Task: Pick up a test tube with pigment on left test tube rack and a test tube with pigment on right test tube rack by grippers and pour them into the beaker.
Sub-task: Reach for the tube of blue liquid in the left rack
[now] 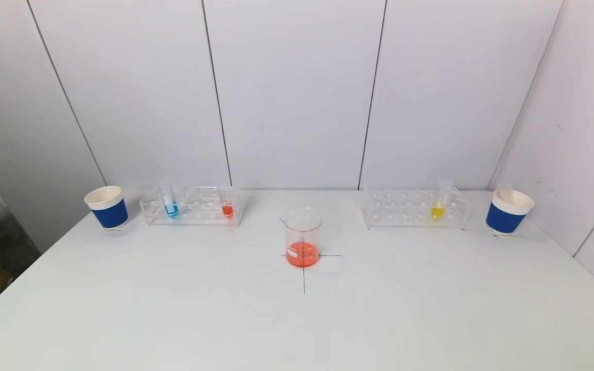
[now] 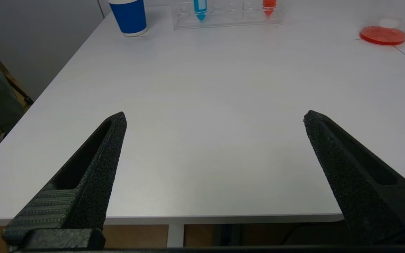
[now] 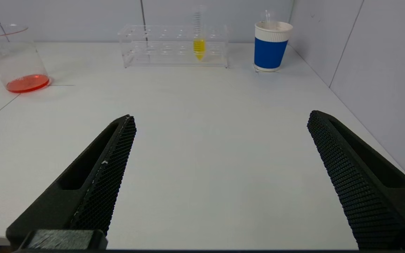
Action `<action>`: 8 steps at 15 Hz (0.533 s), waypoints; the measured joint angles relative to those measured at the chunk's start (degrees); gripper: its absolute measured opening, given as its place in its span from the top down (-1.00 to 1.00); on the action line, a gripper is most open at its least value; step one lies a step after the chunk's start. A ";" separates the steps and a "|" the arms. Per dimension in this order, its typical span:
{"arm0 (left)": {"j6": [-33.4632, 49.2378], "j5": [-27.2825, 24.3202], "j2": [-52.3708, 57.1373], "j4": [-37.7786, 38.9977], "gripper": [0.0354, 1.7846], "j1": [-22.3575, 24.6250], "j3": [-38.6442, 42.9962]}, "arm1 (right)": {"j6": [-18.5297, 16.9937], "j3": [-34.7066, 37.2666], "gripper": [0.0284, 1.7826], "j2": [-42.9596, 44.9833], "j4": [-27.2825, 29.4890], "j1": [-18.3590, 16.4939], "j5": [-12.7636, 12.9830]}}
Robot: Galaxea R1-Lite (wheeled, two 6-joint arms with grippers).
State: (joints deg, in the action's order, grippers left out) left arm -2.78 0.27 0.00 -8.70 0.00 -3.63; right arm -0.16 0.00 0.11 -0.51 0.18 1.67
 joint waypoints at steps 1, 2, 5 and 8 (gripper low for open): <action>-0.05 0.17 0.00 -0.16 -0.98 0.00 -0.24 | 0.00 0.00 -0.99 0.00 0.00 0.00 -0.02; -0.11 0.26 0.00 -0.48 -0.98 0.00 -1.10 | -0.02 0.00 -0.99 0.00 0.00 0.02 0.00; -0.17 0.24 -0.44 -1.73 -0.98 0.00 -7.50 | 0.00 0.00 -0.99 0.00 0.00 0.02 -0.02; -0.22 0.28 -4.66 -3.25 -0.98 0.00 -17.55 | -0.02 0.00 -0.99 0.00 0.02 -0.02 -0.02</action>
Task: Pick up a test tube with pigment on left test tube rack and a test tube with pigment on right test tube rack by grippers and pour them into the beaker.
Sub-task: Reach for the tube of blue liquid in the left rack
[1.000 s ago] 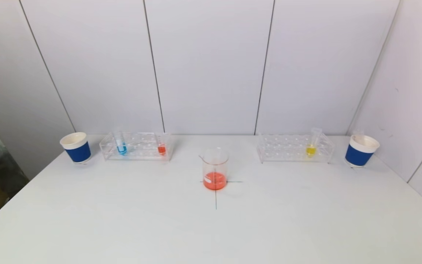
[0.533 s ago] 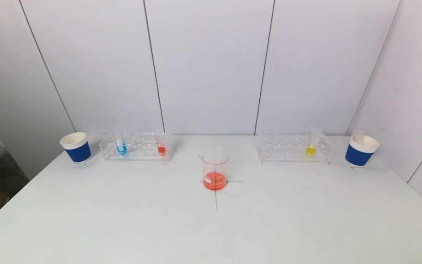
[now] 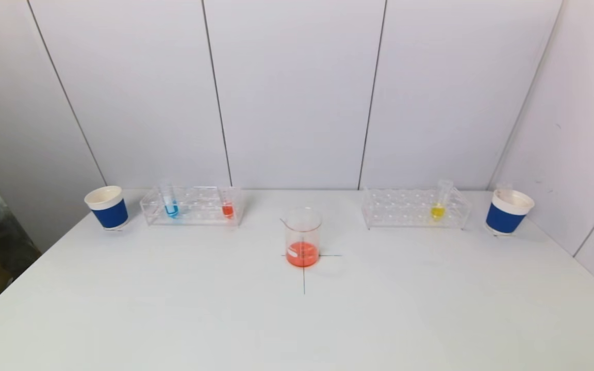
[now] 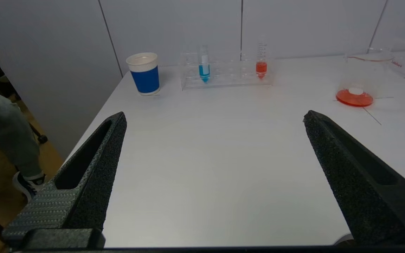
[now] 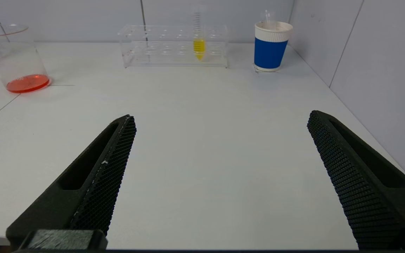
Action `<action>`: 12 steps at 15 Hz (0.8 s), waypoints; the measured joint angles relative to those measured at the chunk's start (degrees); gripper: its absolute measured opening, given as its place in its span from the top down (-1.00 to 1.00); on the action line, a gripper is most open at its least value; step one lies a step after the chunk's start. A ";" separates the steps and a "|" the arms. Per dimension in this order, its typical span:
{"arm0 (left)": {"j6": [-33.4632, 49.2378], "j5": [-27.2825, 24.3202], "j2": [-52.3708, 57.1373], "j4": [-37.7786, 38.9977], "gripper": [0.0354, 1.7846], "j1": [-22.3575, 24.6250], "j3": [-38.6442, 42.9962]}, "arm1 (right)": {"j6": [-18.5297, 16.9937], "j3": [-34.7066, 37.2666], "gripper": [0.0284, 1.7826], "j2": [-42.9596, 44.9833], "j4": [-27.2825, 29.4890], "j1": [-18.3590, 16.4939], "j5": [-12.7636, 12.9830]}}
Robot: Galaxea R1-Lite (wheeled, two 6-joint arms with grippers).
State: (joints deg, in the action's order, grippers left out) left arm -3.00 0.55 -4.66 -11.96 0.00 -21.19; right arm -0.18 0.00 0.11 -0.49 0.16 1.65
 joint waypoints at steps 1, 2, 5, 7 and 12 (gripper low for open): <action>0.00 0.00 -2.06 -0.05 -0.98 0.00 -3.06 | 0.00 0.00 -0.99 0.00 0.00 0.00 0.00; 0.02 0.00 -4.84 -0.02 -0.98 -0.05 -6.34 | 0.02 0.00 -0.99 0.00 -0.02 0.02 0.02; 0.26 -0.13 -15.74 0.41 -0.98 -0.11 -16.65 | 0.00 0.00 -0.99 0.00 -0.02 0.02 0.00; 0.63 -0.20 -23.78 2.07 -0.98 -0.11 -22.49 | 0.05 0.00 -0.99 0.00 -0.02 0.02 0.00; 1.00 -0.30 -43.26 12.06 -0.98 -0.05 -32.85 | 0.00 0.00 -0.99 0.00 -0.02 0.00 0.00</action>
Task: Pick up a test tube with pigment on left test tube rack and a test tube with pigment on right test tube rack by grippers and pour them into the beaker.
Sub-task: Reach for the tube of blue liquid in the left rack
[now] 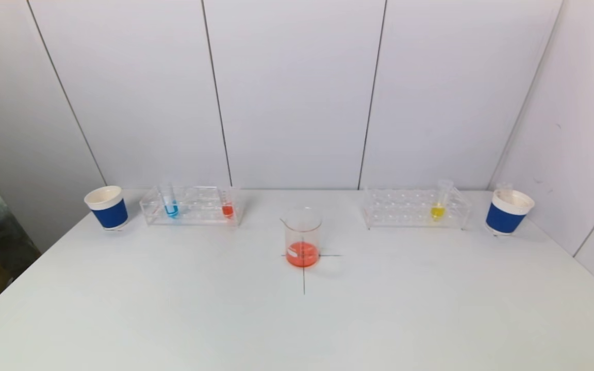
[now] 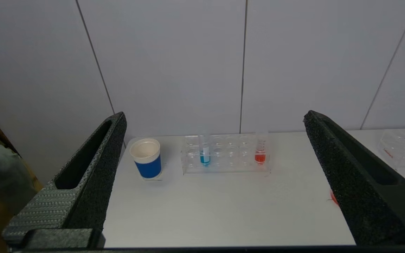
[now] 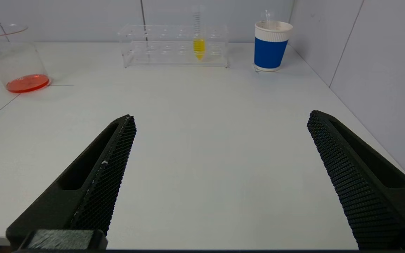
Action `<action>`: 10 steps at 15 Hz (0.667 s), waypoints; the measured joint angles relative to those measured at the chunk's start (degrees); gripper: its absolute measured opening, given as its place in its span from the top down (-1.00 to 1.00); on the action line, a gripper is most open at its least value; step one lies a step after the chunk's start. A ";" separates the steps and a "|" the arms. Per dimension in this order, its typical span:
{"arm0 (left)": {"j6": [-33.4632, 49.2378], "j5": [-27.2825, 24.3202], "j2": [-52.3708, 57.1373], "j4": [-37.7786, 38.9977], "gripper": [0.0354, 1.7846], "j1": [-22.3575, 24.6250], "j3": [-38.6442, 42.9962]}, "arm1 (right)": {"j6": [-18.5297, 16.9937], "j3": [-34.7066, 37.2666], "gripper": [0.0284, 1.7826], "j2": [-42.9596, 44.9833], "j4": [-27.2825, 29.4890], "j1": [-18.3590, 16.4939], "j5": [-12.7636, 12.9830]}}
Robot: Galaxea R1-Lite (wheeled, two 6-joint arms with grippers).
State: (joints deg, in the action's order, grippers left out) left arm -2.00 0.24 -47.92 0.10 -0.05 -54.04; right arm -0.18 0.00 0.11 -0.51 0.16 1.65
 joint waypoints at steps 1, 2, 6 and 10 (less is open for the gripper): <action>0.05 0.06 -3.78 2.21 -0.98 0.02 -1.19 | 0.00 0.00 -0.99 -0.01 0.00 0.02 0.00; 0.05 0.05 -7.56 4.64 -0.98 0.05 -2.02 | 0.02 0.00 -0.99 -0.01 0.00 0.02 0.00; 0.79 -0.13 -21.87 14.68 -0.98 0.23 -3.21 | 0.02 0.00 -0.99 -0.01 0.00 0.02 0.00; 1.49 -3.00 -33.55 25.12 -0.98 0.82 -3.10 | 0.02 0.00 -0.99 -0.01 0.00 0.05 0.00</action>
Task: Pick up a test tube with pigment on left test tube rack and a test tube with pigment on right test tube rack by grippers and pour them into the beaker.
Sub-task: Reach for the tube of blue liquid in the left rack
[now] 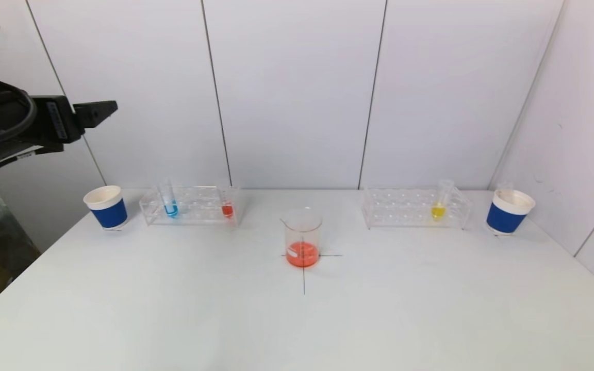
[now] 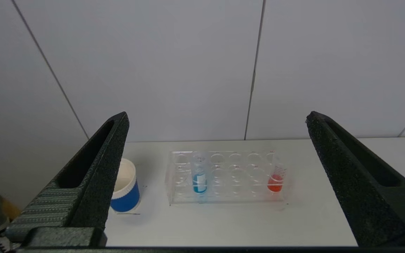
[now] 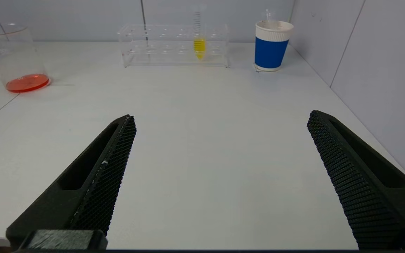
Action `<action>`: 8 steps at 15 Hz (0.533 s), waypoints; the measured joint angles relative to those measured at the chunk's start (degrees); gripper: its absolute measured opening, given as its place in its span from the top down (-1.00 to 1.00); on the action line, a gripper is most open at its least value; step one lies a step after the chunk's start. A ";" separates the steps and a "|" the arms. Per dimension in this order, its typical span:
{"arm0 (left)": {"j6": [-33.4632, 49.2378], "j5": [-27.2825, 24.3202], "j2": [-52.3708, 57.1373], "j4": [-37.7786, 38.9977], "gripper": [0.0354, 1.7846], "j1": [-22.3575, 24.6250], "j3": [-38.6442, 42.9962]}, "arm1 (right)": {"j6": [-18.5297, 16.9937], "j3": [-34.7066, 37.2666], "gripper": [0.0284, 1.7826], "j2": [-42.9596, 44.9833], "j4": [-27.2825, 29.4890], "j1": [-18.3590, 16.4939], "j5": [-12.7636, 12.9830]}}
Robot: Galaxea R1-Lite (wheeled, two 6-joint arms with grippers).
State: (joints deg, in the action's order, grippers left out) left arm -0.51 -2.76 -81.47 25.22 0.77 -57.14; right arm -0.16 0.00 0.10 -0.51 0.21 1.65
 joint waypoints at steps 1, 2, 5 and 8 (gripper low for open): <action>0.07 -2.32 -2.29 2.85 -0.98 0.60 0.26 | -0.02 0.00 -0.99 0.00 0.00 0.00 0.02; 0.13 -4.84 -4.45 5.53 -0.98 1.44 0.78 | 0.00 0.00 -0.99 0.00 0.00 0.00 0.00; 0.18 -8.90 -9.09 10.39 -0.98 3.50 2.60 | -0.02 0.00 -0.99 0.00 0.00 -0.02 0.00; 0.16 -12.65 -12.74 14.63 -0.98 5.42 4.80 | 0.00 0.00 -0.99 0.00 0.00 -0.02 0.00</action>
State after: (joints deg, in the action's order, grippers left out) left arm -0.35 -15.41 -94.21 39.85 6.19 -52.33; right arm -0.16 0.00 0.10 -0.51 0.18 1.65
